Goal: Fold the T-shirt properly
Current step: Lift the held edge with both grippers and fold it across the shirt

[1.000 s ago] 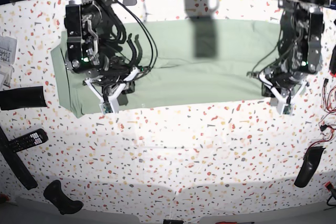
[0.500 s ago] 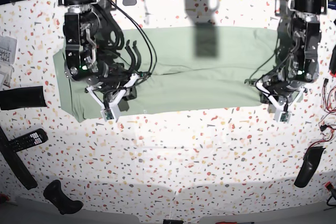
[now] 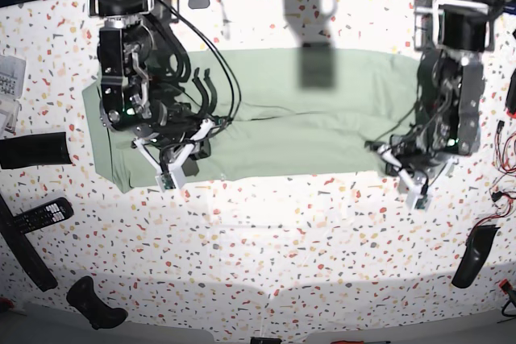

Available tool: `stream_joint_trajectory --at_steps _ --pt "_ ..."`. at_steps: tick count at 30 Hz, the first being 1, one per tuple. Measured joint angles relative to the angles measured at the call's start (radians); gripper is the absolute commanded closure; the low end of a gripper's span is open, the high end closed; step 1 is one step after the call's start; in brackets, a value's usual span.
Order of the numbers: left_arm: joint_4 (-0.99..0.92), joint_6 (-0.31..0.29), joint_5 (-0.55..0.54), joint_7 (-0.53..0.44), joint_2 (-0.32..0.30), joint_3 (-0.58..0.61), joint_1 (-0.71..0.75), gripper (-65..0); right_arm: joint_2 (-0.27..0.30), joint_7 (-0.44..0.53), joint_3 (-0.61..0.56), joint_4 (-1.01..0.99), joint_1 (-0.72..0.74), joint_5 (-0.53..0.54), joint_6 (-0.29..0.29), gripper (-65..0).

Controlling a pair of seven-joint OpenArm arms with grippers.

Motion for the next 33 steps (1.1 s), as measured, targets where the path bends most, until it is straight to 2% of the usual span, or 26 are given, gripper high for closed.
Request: stream_joint_trajectory --at_steps 3,16,20,24,26,29,33 --pt "-0.051 -0.008 0.000 -0.002 0.016 0.000 -0.043 -8.2 0.000 -0.005 0.000 -0.005 0.017 0.000 -0.021 -3.7" --pt "-0.060 -0.015 0.056 0.035 0.018 0.000 -0.101 -8.2 0.000 -0.008 0.000 -0.010 0.106 -0.041 -0.029 -3.7" --pt "0.056 -0.017 0.044 0.047 0.002 0.002 -0.126 -8.2 0.000 -0.017 0.000 -0.010 0.134 -0.056 -0.029 -3.8" --pt "0.301 -0.019 -0.066 0.048 -0.064 0.002 -0.146 -8.3 0.000 -0.047 0.000 0.010 0.174 -0.053 -0.024 -5.8" --pt "0.394 -0.019 -0.111 0.080 -0.102 0.001 -0.145 -10.4 0.000 -0.085 0.000 0.026 0.182 -0.053 0.025 -9.4" --pt "0.424 -0.022 -0.202 0.180 -0.133 0.002 -0.144 -13.5 0.000 -0.138 0.000 0.068 0.178 -0.053 0.107 -15.6" --pt "0.422 -0.019 -0.260 0.253 -0.167 0.003 -0.070 -13.6 0.000 -0.246 0.000 0.123 0.175 -0.052 0.142 -17.9"
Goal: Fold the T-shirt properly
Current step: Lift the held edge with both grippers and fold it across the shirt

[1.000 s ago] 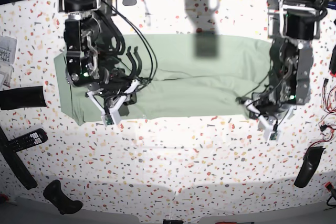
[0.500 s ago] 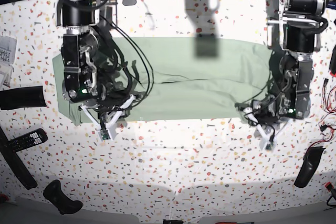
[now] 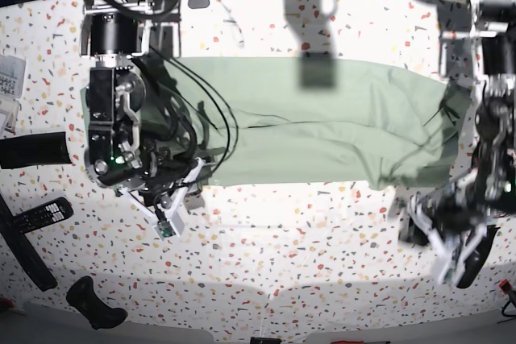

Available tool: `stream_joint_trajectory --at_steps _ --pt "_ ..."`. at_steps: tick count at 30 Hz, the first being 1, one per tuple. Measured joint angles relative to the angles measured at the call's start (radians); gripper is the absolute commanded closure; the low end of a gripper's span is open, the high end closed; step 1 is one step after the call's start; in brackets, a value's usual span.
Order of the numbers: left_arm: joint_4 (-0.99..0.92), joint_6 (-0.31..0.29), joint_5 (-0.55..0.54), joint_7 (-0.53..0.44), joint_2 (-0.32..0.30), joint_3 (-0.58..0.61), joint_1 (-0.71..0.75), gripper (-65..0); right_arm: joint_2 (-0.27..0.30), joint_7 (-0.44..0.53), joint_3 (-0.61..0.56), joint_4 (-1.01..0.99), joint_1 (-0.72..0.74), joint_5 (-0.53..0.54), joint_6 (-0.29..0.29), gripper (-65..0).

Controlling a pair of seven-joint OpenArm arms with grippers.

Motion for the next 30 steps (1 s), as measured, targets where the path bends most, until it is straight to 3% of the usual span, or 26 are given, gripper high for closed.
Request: stream_joint_trajectory --at_steps 2,4,8,13,18,25,30 --pt "-0.001 0.000 -0.017 -0.014 -0.018 0.000 0.063 -13.6 0.000 -0.053 0.000 0.028 -0.011 0.000 0.003 -17.9" --pt "-0.002 -0.001 -0.038 -0.051 -0.034 0.002 0.120 -13.6 0.000 -0.048 0.004 0.049 -0.042 0.000 0.003 -17.9" --pt "-0.002 -0.003 0.034 -0.159 -0.058 0.001 0.219 -13.6 0.000 0.034 0.033 0.049 -0.136 0.012 0.006 -17.8" --pt "-0.037 0.008 0.085 -0.221 -0.058 0.001 0.325 -13.6 0.000 0.117 0.064 0.048 -0.245 0.019 0.007 -17.8" --pt "-0.060 0.009 0.191 -0.226 -0.058 0.001 0.346 -13.6 0.000 0.167 0.090 0.041 -0.296 0.018 0.007 -17.8" --pt "-0.120 0.012 0.205 -0.238 -0.059 0.001 0.352 -13.6 0.007 0.244 0.182 -0.071 -0.290 0.022 0.027 -17.8" --pt "-0.122 0.012 0.205 -0.233 -0.058 0.001 0.349 -13.6 0.078 0.295 0.196 -0.146 -0.283 0.050 0.045 -17.8"
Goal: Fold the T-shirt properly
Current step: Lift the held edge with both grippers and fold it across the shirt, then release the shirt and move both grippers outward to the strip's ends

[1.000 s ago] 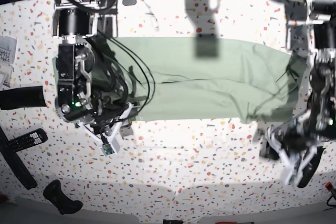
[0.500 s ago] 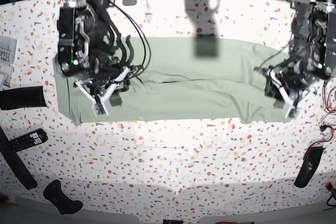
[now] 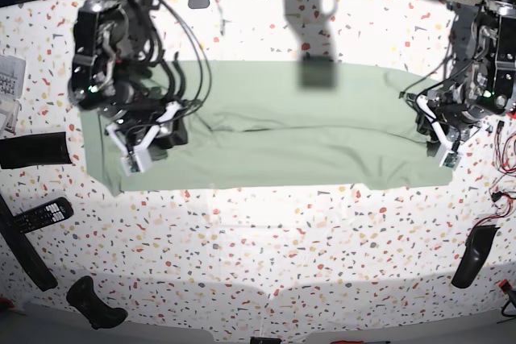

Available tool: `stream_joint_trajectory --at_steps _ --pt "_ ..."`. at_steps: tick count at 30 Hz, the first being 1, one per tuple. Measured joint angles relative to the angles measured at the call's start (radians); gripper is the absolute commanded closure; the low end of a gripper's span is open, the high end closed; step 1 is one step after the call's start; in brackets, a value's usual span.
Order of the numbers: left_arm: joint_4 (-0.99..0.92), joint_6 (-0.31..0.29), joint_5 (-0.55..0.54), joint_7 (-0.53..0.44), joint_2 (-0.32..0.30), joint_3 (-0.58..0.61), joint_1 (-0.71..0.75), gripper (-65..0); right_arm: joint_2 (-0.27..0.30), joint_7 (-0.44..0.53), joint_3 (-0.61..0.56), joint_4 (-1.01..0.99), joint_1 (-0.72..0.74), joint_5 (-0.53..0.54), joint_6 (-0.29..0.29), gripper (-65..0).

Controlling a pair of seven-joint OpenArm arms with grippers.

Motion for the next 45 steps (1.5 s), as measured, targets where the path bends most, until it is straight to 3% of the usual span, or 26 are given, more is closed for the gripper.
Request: stream_joint_trajectory --at_steps 5,10,15,17,18,24,26,39,45 --pt "0.000 -0.008 -0.002 0.015 -0.002 0.000 -0.014 -13.6 0.059 -0.001 0.001 -0.012 0.005 0.003 -0.001 -17.8" --pt "0.023 -0.002 0.001 0.042 -0.067 0.003 -0.040 -13.6 0.063 -0.039 0.005 -0.014 0.028 0.023 -0.006 -17.8" --pt "0.144 0.093 -0.085 0.041 -0.163 0.003 -0.044 -13.6 0.061 -0.069 0.005 -0.017 0.056 0.052 -0.009 -17.8" --pt "0.189 0.101 -0.092 -0.049 -0.183 0.002 -0.048 -13.6 0.061 -0.083 0.005 -0.020 0.069 0.051 -0.010 -17.8" --pt "0.194 0.106 -0.103 -0.084 -0.176 -0.002 -0.056 -13.6 0.061 -0.083 0.005 -0.021 0.073 0.048 -0.011 -17.8" --pt "0.049 0.087 -0.134 -0.060 -0.003 0.003 -0.082 -13.6 0.061 -0.084 0.005 -0.021 0.076 0.048 -0.014 -17.8" --pt "-0.005 0.082 -0.132 -0.053 0.023 0.004 -0.088 -13.6 0.061 -0.084 0.005 -0.021 0.076 0.048 -0.013 -17.8" --pt "-0.161 0.064 -0.071 -0.033 -0.073 0.000 -0.093 -13.6 0.061 -0.084 0.005 -0.021 0.076 0.048 -0.014 -17.8" --pt "-0.091 0.061 -0.174 -0.015 -0.126 0.000 -0.139 -14.5 0.060 -0.139 0.005 -0.002 0.116 0.031 -0.026 -17.8"
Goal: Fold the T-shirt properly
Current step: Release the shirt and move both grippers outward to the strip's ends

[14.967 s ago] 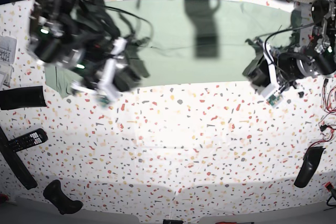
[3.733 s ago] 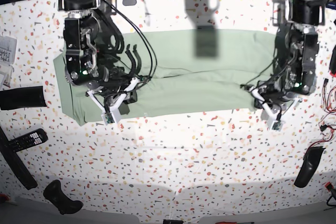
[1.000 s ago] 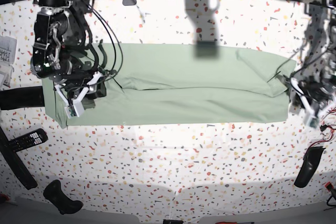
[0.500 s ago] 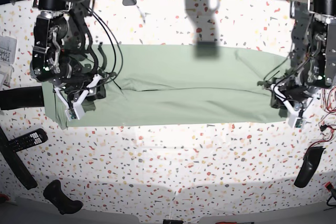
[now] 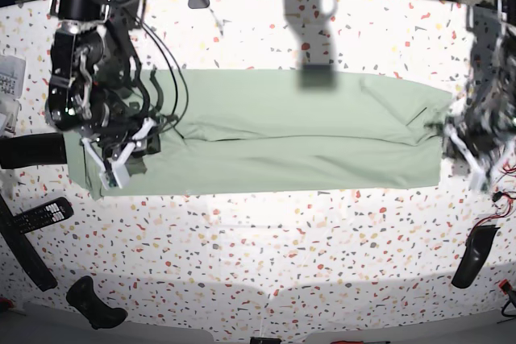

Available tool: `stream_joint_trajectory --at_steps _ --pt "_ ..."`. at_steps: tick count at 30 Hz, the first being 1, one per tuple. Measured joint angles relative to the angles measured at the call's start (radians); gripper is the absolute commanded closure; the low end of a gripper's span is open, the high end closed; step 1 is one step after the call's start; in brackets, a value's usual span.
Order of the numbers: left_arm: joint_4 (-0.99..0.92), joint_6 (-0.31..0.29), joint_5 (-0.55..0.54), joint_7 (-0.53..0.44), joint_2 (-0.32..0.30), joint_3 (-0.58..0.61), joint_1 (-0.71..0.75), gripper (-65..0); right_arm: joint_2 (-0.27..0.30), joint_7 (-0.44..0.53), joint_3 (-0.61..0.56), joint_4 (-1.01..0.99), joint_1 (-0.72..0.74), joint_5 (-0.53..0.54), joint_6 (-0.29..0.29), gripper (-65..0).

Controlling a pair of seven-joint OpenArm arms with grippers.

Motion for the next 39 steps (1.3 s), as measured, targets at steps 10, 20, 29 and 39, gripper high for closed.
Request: stream_joint_trajectory --at_steps 10,20,29,39 --pt "0.013 -0.001 -0.102 0.040 -0.018 -0.001 -0.036 -22.2 0.001 -0.151 0.000 0.079 0.076 -0.005 -0.005 -28.7" --pt "0.013 0.009 -0.177 0.053 -0.015 -0.001 -0.038 -22.2 0.001 -0.067 0.000 0.200 0.071 0.037 0.085 -29.1" --pt "0.012 0.024 -0.190 0.039 0.056 -0.001 -0.037 -22.2 0.000 -0.069 0.089 0.428 0.029 0.044 0.076 -29.1" --pt "-0.013 0.013 -0.238 0.056 0.078 -0.101 -0.038 -22.2 -0.041 -0.061 0.376 0.537 -0.257 0.056 0.077 -29.1"
